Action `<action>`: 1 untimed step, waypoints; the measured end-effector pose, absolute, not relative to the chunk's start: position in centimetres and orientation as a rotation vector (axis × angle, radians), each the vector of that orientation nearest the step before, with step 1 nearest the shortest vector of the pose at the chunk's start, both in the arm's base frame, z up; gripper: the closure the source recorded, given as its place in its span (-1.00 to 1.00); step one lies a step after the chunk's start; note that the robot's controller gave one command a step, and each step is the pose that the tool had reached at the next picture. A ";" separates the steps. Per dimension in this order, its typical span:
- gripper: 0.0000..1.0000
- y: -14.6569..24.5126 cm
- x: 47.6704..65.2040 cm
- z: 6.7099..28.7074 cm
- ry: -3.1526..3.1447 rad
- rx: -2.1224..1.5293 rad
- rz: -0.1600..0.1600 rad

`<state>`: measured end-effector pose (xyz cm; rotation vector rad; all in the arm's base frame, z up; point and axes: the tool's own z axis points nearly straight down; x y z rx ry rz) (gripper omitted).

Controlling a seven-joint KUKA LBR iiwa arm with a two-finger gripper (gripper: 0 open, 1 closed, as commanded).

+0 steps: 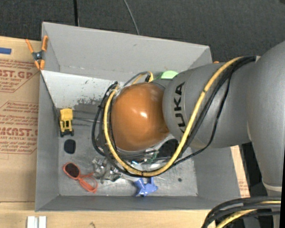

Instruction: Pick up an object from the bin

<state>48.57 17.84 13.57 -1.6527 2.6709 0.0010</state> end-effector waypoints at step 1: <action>-1.00 17.0 48.8 13.6 2.592 -1.773 0.004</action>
Offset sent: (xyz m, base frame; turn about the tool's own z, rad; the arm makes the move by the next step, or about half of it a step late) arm 0.0000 0.0000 0.0000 0.0000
